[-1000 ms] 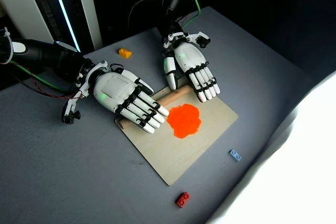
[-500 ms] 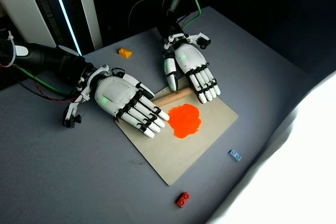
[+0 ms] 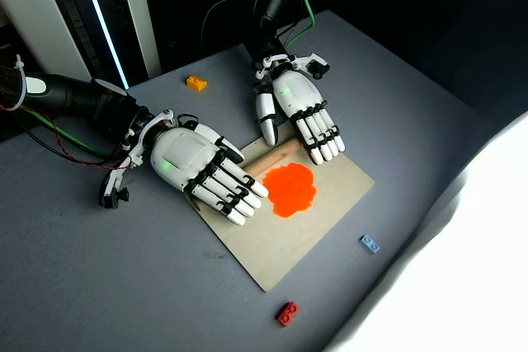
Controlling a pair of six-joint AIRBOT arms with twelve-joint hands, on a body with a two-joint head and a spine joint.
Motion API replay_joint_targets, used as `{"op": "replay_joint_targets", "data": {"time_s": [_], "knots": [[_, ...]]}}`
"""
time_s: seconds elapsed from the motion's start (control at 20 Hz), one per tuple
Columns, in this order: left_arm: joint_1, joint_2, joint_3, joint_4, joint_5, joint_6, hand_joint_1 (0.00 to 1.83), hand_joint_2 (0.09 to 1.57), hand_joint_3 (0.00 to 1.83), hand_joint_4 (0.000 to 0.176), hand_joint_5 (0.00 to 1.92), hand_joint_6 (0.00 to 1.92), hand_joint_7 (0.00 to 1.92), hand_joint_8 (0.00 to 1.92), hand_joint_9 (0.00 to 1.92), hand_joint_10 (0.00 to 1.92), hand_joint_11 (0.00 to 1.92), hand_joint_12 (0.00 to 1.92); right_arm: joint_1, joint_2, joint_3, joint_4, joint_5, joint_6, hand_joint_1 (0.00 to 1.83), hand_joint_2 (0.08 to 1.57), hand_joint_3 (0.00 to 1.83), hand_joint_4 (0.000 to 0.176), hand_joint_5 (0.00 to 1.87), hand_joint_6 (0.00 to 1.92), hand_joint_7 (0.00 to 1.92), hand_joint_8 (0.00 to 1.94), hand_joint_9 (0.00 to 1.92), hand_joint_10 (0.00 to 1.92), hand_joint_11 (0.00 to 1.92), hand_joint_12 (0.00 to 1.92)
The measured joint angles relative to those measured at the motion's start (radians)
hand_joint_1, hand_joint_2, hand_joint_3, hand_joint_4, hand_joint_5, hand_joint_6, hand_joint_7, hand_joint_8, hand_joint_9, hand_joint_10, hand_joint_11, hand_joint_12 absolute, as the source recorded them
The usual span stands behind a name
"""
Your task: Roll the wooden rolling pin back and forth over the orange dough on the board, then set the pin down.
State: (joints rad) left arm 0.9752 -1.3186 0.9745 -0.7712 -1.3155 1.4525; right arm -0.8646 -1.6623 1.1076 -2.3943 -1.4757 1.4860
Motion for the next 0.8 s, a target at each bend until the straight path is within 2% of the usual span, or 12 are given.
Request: {"op": "replay_joint_targets", "data": {"time_s": [0.1, 0.8], "knots": [[0.0, -0.006, 0.011, 0.001, 0.002, -0.004, 0.0, 1.43, 0.04, 0.0, 0.0, 0.0, 0.0, 0.0, 0.0, 0.0, 0.0, 0.0, 0.006, -0.002, 0.014, 0.003, 0.004, 0.01, 0.0, 1.54, 0.0, 0.0, 0.23, 0.01, 0.22, 0.01, 0.18, 0.01, 0.0, 0.49], [-0.039, -0.013, 0.064, -0.01, 0.051, -0.03, 0.0, 1.44, 0.04, 0.0, 0.0, 0.0, 0.0, 0.0, 0.0, 0.0, 0.0, 0.0, 0.029, -0.004, 0.069, 0.018, 0.037, 0.037, 0.0, 1.53, 0.0, 0.0, 0.2, 0.0, 0.19, 0.0, 0.15, 0.0, 0.0, 0.42]]}}
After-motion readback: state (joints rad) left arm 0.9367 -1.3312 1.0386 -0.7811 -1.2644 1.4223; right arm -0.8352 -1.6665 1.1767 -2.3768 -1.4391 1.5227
